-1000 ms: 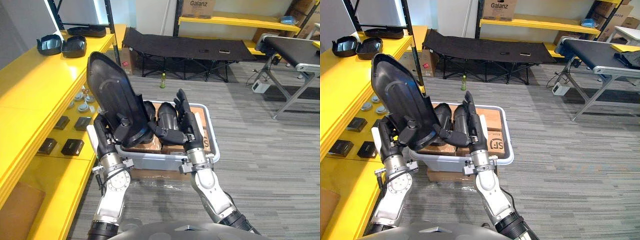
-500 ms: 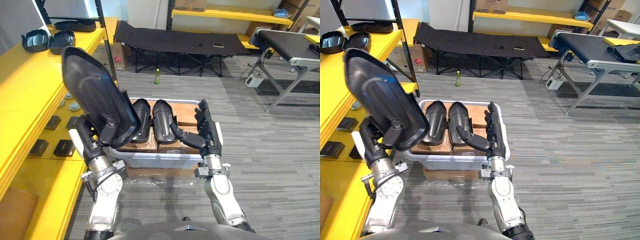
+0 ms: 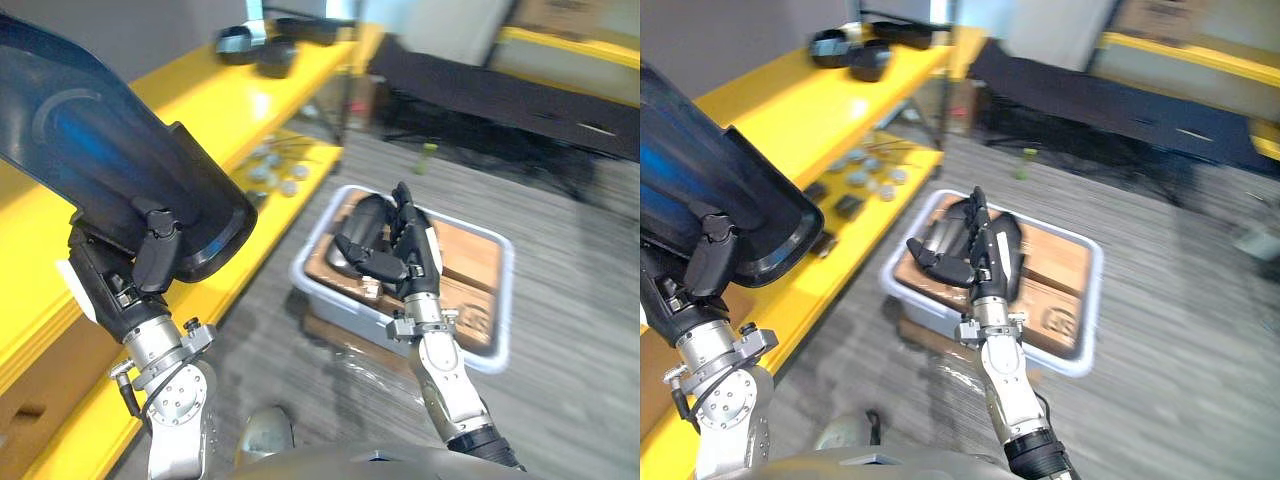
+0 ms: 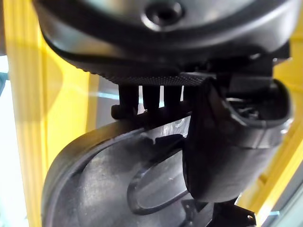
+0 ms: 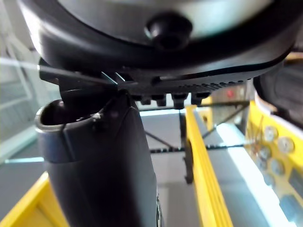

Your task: Walk over and take three plastic housings, then place them on the shelf

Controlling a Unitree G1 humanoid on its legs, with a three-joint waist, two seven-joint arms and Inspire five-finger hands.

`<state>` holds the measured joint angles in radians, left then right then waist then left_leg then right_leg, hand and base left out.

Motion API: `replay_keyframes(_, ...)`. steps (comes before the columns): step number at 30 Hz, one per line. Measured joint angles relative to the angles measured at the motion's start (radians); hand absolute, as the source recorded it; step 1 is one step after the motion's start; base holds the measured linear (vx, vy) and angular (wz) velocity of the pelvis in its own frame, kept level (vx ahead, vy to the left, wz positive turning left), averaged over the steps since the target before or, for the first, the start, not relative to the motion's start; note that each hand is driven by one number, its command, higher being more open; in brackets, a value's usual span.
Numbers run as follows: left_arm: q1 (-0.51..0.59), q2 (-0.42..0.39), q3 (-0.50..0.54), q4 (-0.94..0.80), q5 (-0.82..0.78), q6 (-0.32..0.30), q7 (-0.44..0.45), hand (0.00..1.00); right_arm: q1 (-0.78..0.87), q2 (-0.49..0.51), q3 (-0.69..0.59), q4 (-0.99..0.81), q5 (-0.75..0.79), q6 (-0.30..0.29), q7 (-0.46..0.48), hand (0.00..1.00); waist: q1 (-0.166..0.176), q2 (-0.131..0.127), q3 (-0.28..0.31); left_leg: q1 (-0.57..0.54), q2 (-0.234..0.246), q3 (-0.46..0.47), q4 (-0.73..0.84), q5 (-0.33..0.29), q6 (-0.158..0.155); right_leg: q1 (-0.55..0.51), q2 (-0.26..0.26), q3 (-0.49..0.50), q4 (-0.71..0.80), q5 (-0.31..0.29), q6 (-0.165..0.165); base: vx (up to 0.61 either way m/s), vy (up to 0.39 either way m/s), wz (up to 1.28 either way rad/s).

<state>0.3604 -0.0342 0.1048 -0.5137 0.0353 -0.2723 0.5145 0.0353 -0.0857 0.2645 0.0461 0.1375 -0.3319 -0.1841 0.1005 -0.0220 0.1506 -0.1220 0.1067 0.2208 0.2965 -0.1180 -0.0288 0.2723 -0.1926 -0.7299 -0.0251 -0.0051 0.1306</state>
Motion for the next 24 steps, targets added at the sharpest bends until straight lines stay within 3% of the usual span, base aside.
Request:
replay_keyframes(3, 0.002, 0.002, 0.047, -0.018, -0.018, -0.057, -0.034, 0.0, -0.028, 0.008, 0.007, 0.0, -0.011, 0.004, -0.005, 1.0, 0.028, 0.002, 0.002, 0.025, -0.07, -0.023, -0.103, 0.052, 0.022, -0.01, -0.061, -0.009, 0.049, -0.002, 0.002, 0.04, 0.176, 0.7)
replay_keyframes(7, 0.001, 0.005, 0.058, -0.086, -0.056, -0.124, -0.107, 0.0, -0.057, 0.044, 0.031, 0.0, -0.009, 0.003, -0.005, 1.0, 0.034, 0.002, 0.002, 0.054, -0.107, -0.009, -0.155, 0.065, 0.049, -0.053, -0.131, -0.004, 0.166, -0.001, 0.001, 0.02, 0.186, 0.05)
replay_keyframes(9, -0.02, 0.039, 0.042, -0.099, -0.061, -0.157, -0.173, 0.0, -0.056, 0.064, 0.031, 0.0, -0.013, -0.002, -0.03, 1.0, 0.024, 0.005, 0.004, 0.056, -0.118, -0.034, -0.168, 0.068, 0.064, -0.09, -0.15, 0.054, 0.234, 0.014, -0.028, 0.03, 0.156, 0.15)
replay_keyframes(12, -0.052, 0.09, 0.009, -0.082, -0.07, -0.16, -0.233, 0.0, -0.047, 0.063, 0.031, -0.001, -0.014, -0.004, -0.036, 1.0, -0.01, 0.007, 0.006, 0.056, -0.127, -0.096, -0.198, 0.094, 0.07, -0.114, -0.116, 0.167, 0.281, -0.018, -0.057, 0.06, 0.05, 0.6)
replay_keyframes(14, -0.058, 0.096, 0.007, -0.071, -0.075, -0.16, -0.246, 0.0, -0.046, 0.063, 0.031, -0.002, -0.014, -0.004, -0.033, 1.0, -0.015, 0.0, 0.005, 0.052, -0.132, -0.112, -0.196, 0.108, 0.077, -0.114, -0.101, 0.179, 0.272, -0.038, -0.046, 0.07, -0.034, 0.44)
replay_keyframes(18, -0.068, 0.09, -0.017, -0.052, -0.088, -0.16, -0.245, 0.0, -0.045, 0.058, 0.018, -0.002, -0.015, -0.004, 0.008, 1.0, -0.003, -0.003, 0.009, -0.001, -0.132, -0.149, -0.138, 0.117, 0.069, -0.075, -0.047, 0.186, 0.157, -0.042, -0.053, 0.04, -0.111, 0.33)
replay_keyframes(20, -0.072, 0.085, -0.047, -0.024, -0.124, -0.16, -0.27, 0.0, -0.041, 0.049, 0.006, -0.003, -0.011, -0.004, 0.035, 1.0, 0.005, 0.003, 0.019, -0.01, -0.129, -0.165, -0.105, 0.121, 0.064, -0.041, -0.027, 0.185, 0.129, -0.055, -0.036, -0.03, -0.175, 0.26)
replay_keyframes(24, -0.05, 0.077, -0.079, -0.024, -0.189, -0.169, -0.388, 0.0, -0.017, 0.043, -0.021, -0.019, 0.058, -0.012, 0.117, 1.0, 0.0, 0.013, 0.025, -0.006, -0.095, -0.176, -0.113, 0.137, 0.03, -0.044, -0.003, 0.194, 0.155, -0.092, -0.052, -0.11, -0.077, 0.03)
